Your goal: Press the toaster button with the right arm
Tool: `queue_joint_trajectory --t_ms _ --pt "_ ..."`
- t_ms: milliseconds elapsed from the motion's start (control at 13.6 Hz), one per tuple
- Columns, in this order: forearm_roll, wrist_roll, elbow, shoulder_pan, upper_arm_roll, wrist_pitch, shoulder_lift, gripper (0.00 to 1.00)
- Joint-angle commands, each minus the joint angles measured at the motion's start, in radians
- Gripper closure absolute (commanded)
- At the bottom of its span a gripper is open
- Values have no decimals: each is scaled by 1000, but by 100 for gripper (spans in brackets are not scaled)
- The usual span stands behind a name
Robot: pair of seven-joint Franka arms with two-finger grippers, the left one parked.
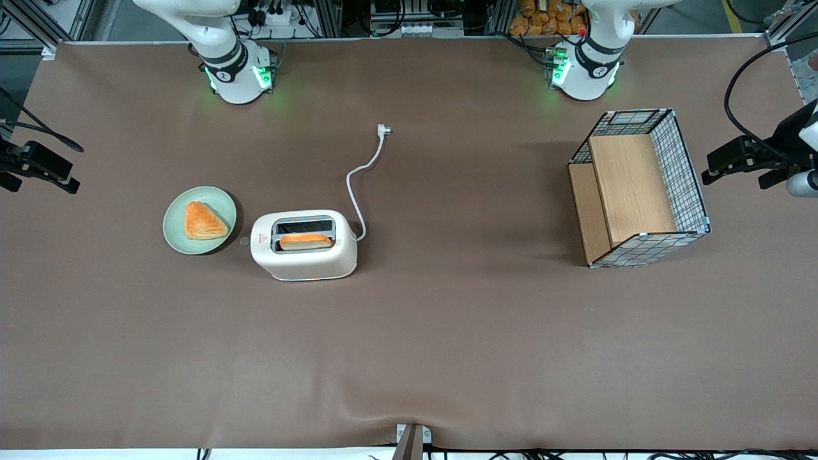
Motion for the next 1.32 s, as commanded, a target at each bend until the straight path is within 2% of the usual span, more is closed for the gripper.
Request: queue_joint_trajectory --t_ms 0,1099,1246 --pt "2 15 18 -14 10 -4 9 0" --pt "9 16 12 -20 9 -30 26 0" --pt "53 16 17 -23 10 -43 26 0"
